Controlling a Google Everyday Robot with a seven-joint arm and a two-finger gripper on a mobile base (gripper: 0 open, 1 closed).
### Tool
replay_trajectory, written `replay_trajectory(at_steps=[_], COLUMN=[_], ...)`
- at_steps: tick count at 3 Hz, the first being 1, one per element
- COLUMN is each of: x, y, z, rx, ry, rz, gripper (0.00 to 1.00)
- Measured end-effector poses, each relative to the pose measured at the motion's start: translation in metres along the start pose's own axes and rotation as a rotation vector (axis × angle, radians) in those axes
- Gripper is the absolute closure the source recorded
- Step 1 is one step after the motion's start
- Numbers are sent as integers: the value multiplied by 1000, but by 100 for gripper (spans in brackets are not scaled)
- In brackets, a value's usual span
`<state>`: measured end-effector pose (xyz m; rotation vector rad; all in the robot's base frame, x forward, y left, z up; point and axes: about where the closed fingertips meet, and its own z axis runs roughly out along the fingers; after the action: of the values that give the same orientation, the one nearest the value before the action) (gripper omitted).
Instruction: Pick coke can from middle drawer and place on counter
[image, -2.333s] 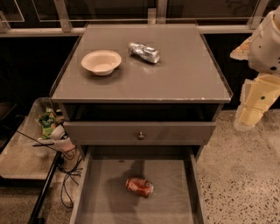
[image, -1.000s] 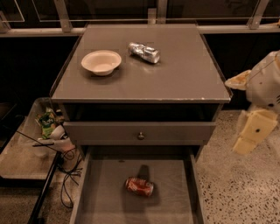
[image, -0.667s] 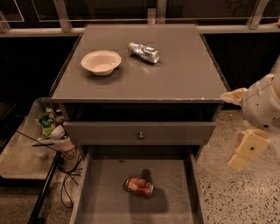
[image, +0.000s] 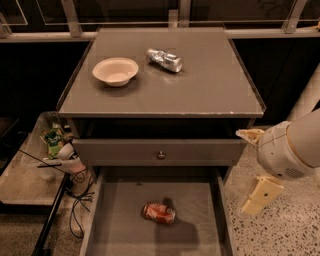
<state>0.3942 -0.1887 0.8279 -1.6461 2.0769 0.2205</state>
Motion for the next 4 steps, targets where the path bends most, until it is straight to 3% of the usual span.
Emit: replay_trajectory(at_steps=[1, 2, 4], x=[7, 7, 7], y=[-14, -14, -4], z=[31, 31, 101], rx=[34, 35, -1], ry=[-27, -26, -27], rz=[-23, -23, -16], gripper=[0, 0, 0])
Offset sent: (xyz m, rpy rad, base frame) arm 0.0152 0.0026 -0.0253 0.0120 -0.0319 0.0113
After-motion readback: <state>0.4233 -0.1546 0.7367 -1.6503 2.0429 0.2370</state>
